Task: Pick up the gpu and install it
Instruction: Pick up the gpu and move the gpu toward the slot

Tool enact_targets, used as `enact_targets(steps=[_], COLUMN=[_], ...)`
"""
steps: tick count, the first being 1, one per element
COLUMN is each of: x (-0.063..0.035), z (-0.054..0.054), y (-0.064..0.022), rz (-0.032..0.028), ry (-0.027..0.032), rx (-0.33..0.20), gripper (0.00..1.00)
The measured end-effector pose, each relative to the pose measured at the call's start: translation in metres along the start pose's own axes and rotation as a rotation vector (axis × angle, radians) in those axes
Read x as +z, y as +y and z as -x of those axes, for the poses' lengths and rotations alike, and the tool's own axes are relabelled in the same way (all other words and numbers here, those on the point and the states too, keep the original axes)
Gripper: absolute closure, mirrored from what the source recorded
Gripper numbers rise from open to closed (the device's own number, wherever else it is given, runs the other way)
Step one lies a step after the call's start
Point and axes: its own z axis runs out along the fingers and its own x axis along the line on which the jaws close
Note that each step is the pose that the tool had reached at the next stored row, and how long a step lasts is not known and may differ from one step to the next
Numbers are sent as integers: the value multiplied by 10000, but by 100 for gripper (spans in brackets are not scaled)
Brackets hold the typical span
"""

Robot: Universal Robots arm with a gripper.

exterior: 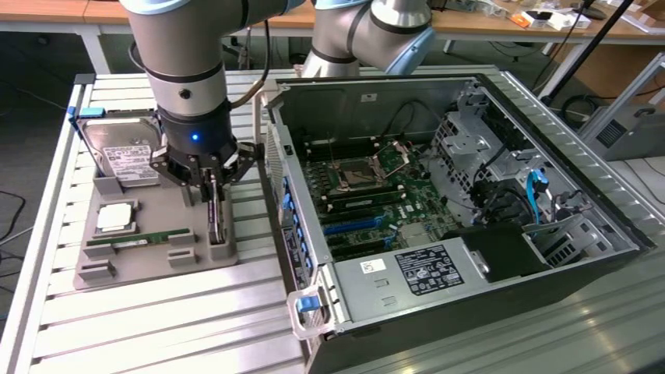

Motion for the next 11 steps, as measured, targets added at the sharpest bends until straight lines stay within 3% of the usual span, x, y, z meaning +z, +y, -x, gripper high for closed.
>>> enact_targets(steps=[11], x=[0], z=[0], y=[0], rz=[0], ry=[-1], rx=[1], gripper=[73])
